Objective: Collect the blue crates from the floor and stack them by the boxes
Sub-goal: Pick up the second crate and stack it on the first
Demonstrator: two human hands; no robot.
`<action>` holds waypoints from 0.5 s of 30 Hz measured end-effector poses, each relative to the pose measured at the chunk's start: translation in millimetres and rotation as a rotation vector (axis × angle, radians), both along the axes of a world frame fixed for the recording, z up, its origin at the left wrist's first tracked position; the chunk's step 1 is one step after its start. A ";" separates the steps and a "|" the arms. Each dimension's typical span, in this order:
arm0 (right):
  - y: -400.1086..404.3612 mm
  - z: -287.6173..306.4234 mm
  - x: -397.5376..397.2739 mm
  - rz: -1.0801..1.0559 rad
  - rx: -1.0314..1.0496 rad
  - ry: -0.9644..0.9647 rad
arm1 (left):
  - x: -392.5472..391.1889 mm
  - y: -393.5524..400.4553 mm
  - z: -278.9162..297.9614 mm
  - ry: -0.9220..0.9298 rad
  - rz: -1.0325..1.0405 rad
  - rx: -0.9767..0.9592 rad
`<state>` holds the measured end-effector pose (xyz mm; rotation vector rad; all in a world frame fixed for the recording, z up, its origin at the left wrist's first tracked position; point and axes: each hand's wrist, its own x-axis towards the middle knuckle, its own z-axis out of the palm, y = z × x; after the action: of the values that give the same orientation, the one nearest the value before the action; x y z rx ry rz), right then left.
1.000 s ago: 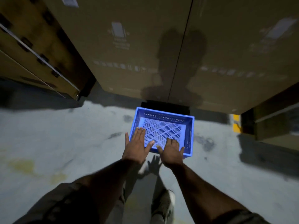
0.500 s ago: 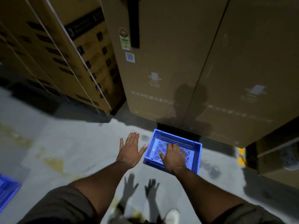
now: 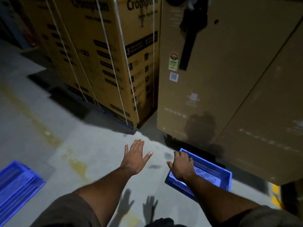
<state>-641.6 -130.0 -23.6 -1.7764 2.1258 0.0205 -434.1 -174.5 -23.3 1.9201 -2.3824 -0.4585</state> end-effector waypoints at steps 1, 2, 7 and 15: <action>-3.5 1.1 10.8 0.010 -0.002 0.005 | 11.7 -2.4 2.0 0.004 0.018 -0.005; -7.6 1.6 23.9 0.022 -0.003 0.010 | 25.0 -4.1 4.2 0.010 0.036 -0.014; -30.2 3.5 100.3 0.118 -0.024 0.022 | 94.5 -8.1 11.3 0.014 0.131 -0.034; -67.2 4.3 211.5 0.357 -0.014 0.002 | 208.8 3.1 -6.5 0.048 0.367 -0.061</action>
<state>-430.1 -197.3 -19.3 -2.1394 1.7868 0.1004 -225.3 -171.4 -29.8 2.2207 -1.9265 -0.3944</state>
